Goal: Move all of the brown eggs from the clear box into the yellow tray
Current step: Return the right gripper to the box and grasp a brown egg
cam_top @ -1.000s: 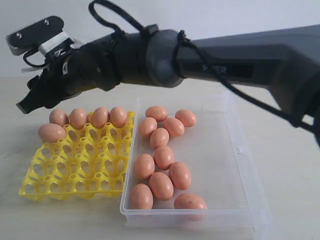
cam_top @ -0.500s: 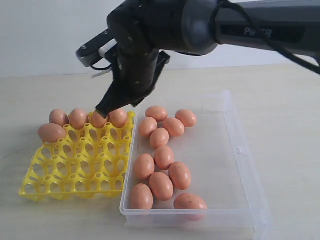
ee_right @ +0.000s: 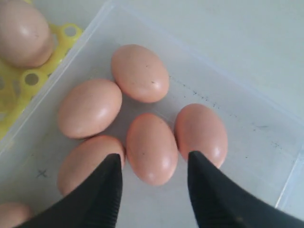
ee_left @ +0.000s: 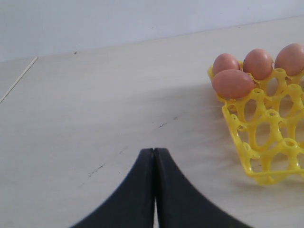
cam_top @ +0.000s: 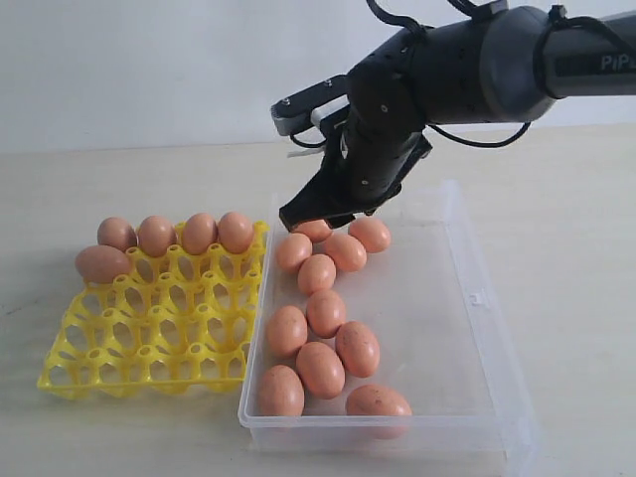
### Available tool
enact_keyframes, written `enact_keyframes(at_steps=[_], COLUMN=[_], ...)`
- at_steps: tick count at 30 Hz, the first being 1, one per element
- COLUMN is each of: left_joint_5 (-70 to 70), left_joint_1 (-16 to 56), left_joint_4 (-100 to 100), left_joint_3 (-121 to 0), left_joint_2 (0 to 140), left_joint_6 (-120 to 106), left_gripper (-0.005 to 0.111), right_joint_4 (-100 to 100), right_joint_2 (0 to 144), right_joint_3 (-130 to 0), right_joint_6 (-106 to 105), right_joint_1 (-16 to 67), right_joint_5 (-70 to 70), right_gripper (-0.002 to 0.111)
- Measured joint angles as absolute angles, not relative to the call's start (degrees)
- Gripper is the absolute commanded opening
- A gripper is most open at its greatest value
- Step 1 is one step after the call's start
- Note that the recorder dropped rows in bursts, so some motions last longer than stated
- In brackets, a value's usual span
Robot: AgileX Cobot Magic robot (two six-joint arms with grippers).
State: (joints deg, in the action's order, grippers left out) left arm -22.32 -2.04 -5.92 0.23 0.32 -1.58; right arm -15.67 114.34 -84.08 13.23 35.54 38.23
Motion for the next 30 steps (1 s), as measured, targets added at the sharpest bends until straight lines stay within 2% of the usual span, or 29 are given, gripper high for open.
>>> enact_keyframes(at_steps=[21, 30], left_joint_5=[-22.32, -22.32], left_joint_1=[-2.04, -2.04], left_joint_4=[-5.92, -5.92], left_joint_3=[0.23, 0.23], left_joint_2=[0.32, 0.32], left_joint_6=[-1.58, -1.58], left_gripper=[0.0, 0.0], right_joint_4=[-13.63, -12.38], right_joint_2=[121.06, 125.82], right_joint_3=[-84.23, -90.65], right_joint_6=[12.57, 11.33], right_joint_1=[33.24, 33.24], right_joint_5=[31.63, 36.91], right_gripper=[0.051, 0.051])
